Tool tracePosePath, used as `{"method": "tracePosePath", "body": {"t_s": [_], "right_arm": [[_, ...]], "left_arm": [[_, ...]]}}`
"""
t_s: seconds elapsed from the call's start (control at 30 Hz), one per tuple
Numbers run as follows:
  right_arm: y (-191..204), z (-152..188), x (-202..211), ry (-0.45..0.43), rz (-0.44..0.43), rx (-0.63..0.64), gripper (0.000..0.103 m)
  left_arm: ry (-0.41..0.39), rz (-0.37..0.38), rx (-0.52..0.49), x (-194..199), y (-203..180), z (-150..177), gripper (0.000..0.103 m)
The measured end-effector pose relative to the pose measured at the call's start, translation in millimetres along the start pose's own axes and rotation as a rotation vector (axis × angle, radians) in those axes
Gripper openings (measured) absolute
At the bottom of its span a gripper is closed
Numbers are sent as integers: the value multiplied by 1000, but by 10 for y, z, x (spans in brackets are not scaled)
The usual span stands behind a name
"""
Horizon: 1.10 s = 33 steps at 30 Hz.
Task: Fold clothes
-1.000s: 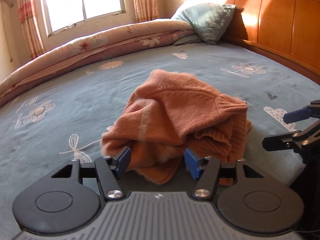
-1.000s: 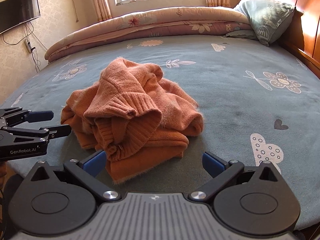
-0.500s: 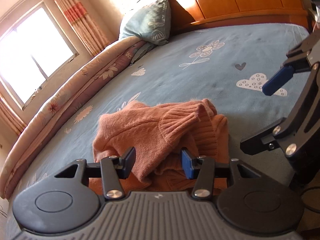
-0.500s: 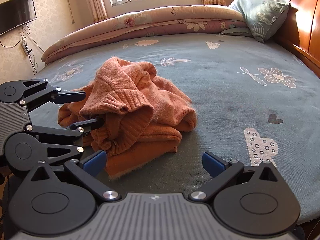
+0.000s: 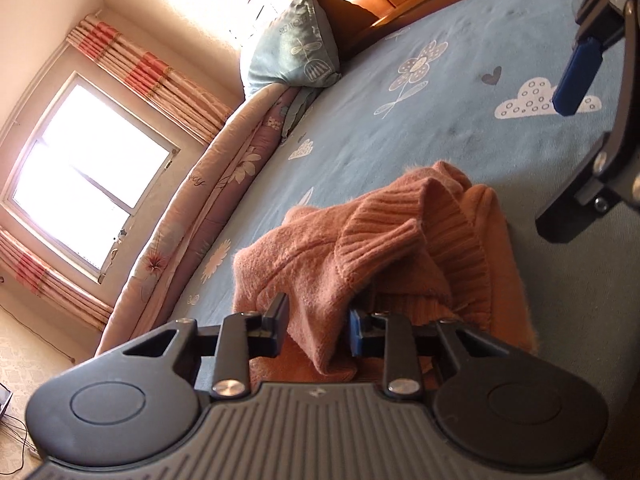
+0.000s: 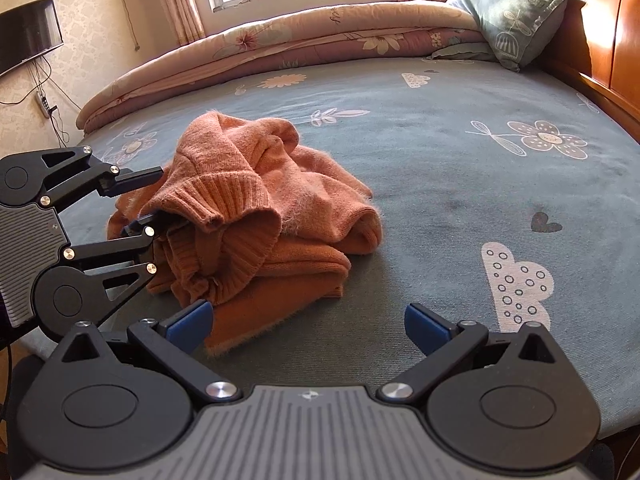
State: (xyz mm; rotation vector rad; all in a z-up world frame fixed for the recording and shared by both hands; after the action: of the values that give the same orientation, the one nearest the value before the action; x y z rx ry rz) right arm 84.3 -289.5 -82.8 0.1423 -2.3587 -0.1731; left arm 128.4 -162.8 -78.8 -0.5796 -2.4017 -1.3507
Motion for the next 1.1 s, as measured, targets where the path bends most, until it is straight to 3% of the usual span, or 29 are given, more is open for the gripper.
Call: {"method": "tracePosePath", "body": {"t_s": [0.1, 0.2, 0.53, 0.9, 1.1], "right_arm": [[15, 9, -18, 6, -2, 2, 103], [14, 8, -9, 6, 1, 2, 103], [-6, 23, -25, 20, 11, -18, 103], [50, 27, -32, 27, 16, 6, 103], [74, 17, -62, 34, 10, 17, 103]], "left_arm": [[-16, 2, -20, -22, -29, -61, 14], [-35, -33, 70, -3, 76, -100, 10], [-80, -166, 328, 116, 848, -20, 8], [33, -301, 548, -148, 1595, 522, 8], [169, -322, 692, -487, 1759, 960, 8]]}}
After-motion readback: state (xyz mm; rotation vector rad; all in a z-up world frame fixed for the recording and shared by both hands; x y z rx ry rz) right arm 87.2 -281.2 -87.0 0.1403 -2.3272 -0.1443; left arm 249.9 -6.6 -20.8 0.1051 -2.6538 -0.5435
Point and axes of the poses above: each gripper's, at about its wrist camera, not at the fingertips, and x roughly against the way its jaws point, y to its left, z to its underside, the point moved 2 cm from there along -x, roughly the way its jaws point, and after that the axes turned 3 degrees about z, right-handed, at the moved point
